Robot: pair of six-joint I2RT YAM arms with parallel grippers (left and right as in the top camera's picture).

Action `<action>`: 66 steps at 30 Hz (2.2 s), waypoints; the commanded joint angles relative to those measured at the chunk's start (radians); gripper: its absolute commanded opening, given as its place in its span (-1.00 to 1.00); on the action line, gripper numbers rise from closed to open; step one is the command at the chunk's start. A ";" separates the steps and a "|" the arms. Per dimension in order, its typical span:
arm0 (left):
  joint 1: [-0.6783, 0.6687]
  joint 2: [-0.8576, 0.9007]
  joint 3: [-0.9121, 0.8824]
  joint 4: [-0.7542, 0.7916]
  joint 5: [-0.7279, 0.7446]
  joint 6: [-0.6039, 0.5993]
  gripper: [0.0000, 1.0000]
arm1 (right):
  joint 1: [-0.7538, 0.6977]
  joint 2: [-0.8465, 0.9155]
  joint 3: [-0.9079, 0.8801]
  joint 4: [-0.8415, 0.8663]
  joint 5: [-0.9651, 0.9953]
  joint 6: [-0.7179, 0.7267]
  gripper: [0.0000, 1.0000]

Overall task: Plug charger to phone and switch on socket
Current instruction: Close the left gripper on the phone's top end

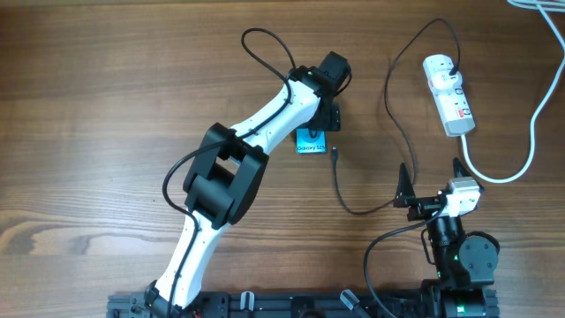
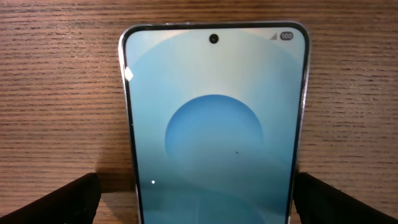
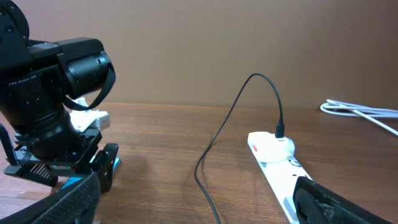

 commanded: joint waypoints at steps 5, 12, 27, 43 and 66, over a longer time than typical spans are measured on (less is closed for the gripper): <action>-0.017 0.050 -0.003 0.010 -0.011 0.001 0.91 | 0.001 -0.009 -0.001 0.003 0.014 0.005 1.00; -0.015 0.050 -0.003 0.010 -0.008 0.001 0.79 | 0.001 -0.009 -0.001 0.003 0.014 0.005 0.99; -0.014 0.050 -0.003 0.010 -0.008 0.001 0.48 | 0.001 -0.009 -0.001 0.003 0.014 0.005 0.99; -0.014 0.050 -0.003 0.010 -0.008 0.001 0.53 | 0.001 -0.009 -0.001 0.003 0.014 0.005 1.00; -0.013 0.049 -0.003 0.005 0.029 -0.007 0.49 | 0.001 -0.009 -0.001 0.003 0.014 0.005 0.99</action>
